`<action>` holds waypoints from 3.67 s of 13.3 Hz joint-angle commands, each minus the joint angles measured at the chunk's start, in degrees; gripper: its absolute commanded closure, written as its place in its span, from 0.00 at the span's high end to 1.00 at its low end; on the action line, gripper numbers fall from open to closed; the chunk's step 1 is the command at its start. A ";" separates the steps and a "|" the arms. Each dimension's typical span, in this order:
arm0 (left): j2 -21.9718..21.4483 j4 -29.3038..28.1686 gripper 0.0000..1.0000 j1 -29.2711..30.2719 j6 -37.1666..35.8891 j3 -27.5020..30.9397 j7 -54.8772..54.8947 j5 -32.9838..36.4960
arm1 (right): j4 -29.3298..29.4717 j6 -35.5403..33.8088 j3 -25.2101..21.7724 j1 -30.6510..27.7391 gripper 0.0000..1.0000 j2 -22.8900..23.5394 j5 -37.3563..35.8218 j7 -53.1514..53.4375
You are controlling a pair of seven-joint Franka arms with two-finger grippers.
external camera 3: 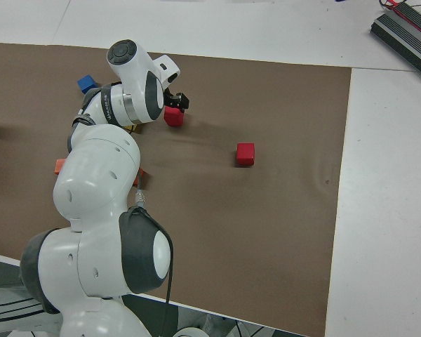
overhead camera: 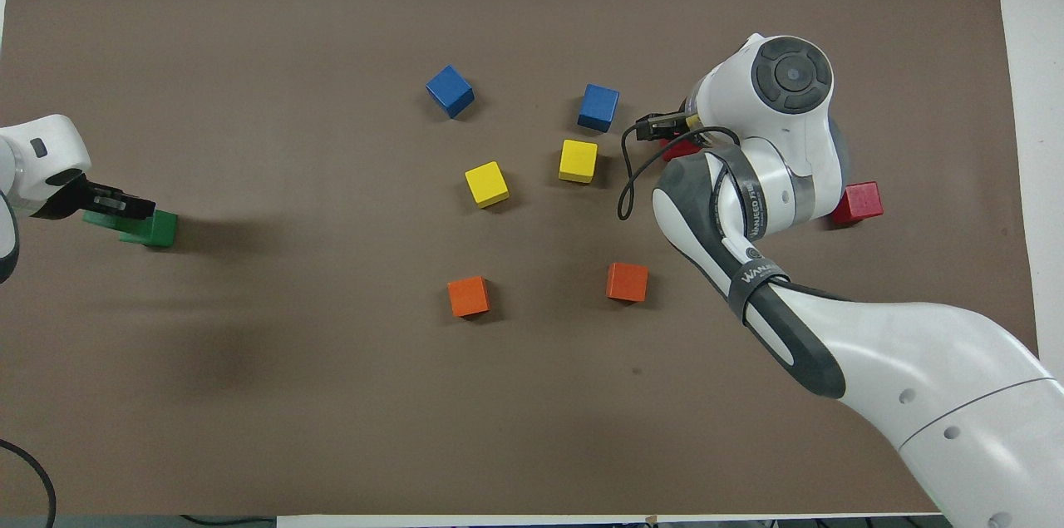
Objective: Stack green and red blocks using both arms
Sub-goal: 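Open the left gripper and withdraw while the right gripper lifts the red block, then carry the red block to the other red block with the right gripper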
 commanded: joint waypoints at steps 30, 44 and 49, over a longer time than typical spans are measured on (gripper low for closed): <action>-3.12 -9.89 0.00 0.86 12.75 0.01 -2.33 0.12 | -19.95 -6.67 -0.59 -16.97 0.08 -24.88 -0.45 -18.30; -1.46 -3.33 1.00 1.04 7.07 -0.08 -2.51 0.12 | -28.69 7.43 -0.51 -21.01 0.08 -24.90 0.25 -23.66; -1.53 9.69 1.00 0.69 -7.53 0.10 -5.74 0.12 | -30.36 10.41 -0.42 -21.10 0.09 -24.90 0.34 -23.92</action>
